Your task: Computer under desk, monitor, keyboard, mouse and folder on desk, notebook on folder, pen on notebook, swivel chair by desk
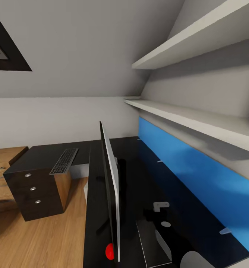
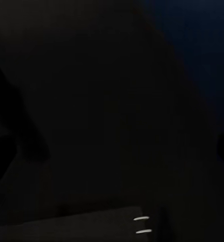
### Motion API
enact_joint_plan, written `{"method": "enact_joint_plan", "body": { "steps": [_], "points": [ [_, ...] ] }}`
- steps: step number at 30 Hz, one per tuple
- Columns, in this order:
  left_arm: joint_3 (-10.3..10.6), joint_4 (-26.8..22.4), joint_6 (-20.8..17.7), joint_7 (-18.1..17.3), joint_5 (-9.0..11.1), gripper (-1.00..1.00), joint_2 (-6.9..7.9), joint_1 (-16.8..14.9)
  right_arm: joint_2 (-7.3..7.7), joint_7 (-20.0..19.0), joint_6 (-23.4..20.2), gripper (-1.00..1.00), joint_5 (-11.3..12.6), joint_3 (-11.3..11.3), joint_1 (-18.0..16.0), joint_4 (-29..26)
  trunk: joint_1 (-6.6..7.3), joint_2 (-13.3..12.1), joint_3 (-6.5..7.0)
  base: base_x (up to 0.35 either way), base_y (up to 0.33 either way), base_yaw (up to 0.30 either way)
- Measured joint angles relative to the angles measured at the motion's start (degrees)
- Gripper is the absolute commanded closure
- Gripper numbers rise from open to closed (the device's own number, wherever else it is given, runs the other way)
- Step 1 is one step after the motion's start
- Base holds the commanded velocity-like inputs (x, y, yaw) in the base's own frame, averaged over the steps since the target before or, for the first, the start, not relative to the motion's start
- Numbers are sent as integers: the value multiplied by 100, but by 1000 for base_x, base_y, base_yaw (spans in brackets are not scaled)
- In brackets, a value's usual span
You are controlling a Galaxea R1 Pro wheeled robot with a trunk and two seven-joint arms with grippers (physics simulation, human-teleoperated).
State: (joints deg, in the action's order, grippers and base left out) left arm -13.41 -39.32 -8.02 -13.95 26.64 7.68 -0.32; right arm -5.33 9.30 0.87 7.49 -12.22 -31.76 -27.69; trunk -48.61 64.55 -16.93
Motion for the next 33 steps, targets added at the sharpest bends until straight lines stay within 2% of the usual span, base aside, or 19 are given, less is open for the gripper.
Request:
{"method": "enact_joint_plan", "body": {
  "steps": [33],
  "points": [
    [9, 8, 0, 0, -2, -100, -4, 0, 0, 0, -8, -100, -2, -12, 0, 14, -725, 1324, -593, 0, 0, 0]
  ]
}}
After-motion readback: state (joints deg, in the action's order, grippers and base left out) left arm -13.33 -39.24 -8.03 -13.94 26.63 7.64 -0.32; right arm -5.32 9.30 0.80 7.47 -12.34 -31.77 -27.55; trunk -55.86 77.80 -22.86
